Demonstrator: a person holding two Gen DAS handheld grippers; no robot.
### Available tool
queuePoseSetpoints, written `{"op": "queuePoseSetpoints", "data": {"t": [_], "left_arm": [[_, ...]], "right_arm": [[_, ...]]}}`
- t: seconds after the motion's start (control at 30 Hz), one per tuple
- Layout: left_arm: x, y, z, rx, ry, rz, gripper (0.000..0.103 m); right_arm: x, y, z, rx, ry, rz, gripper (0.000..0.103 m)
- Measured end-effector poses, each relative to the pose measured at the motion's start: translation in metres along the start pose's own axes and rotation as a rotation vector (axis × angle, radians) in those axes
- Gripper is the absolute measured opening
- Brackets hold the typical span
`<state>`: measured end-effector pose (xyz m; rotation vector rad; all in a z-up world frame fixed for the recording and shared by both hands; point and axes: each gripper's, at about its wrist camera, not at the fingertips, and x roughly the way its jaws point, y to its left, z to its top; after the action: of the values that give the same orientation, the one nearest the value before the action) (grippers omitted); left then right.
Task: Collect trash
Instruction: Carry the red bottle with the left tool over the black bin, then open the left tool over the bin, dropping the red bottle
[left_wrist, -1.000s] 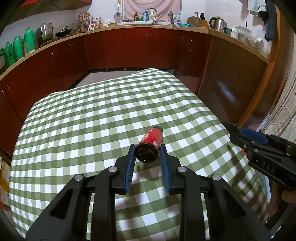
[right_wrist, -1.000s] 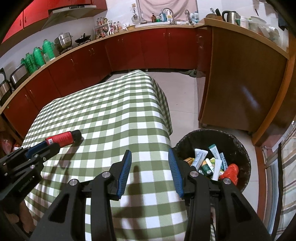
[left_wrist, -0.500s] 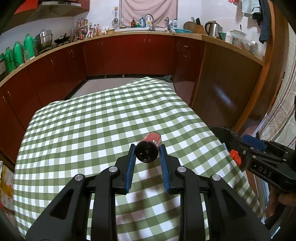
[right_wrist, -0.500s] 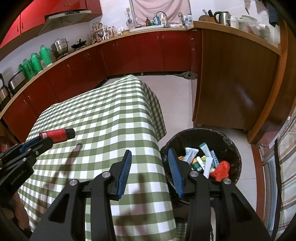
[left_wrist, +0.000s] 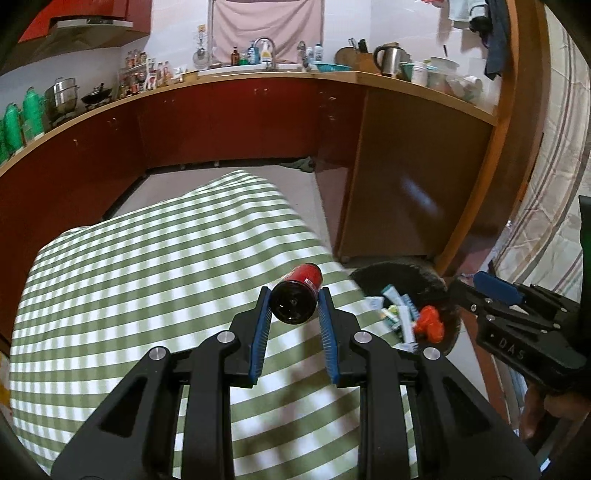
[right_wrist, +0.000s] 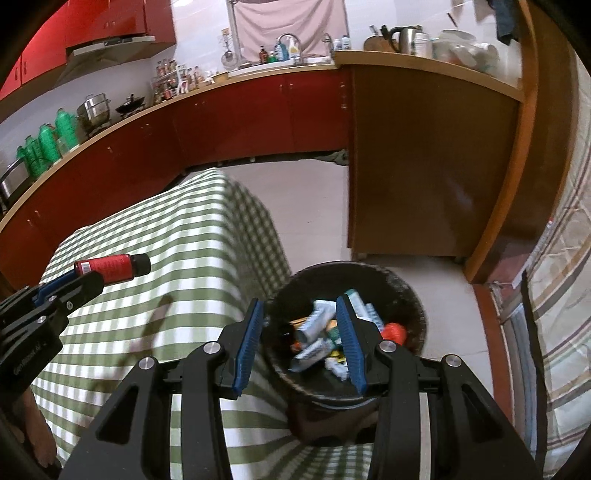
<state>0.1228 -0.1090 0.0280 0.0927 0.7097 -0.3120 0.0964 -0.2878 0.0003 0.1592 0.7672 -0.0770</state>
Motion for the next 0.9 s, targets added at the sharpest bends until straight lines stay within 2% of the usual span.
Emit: {"op": "queuePoseSetpoints", "data": {"t": [0.4, 0.6, 0.63, 0.73, 0.9], "left_arm": [[0.047, -0.079, 0.015, 0.088, 0.017, -0.056, 0.025], [0.075, -0.106, 0.02, 0.127, 0.049, -0.047, 0.026], [0.079, -0.108, 0.02, 0.123, 0.049, -0.043, 0.028], [0.084, -0.11, 0.02, 0.127, 0.053, -0.037, 0.041], [0.079, -0.104, 0.02, 0.116, 0.049, -0.028, 0.044]], "right_arm": [[0.004, -0.053, 0.006, 0.01, -0.021, -0.073, 0.042], [0.008, -0.071, 0.009, 0.029, -0.031, -0.091, 0.042], [0.008, -0.072, 0.01, 0.028, -0.031, -0.092, 0.042], [0.01, -0.074, 0.01, 0.032, -0.031, -0.092, 0.042], [0.012, -0.073, 0.01, 0.028, -0.027, -0.093, 0.042]]}}
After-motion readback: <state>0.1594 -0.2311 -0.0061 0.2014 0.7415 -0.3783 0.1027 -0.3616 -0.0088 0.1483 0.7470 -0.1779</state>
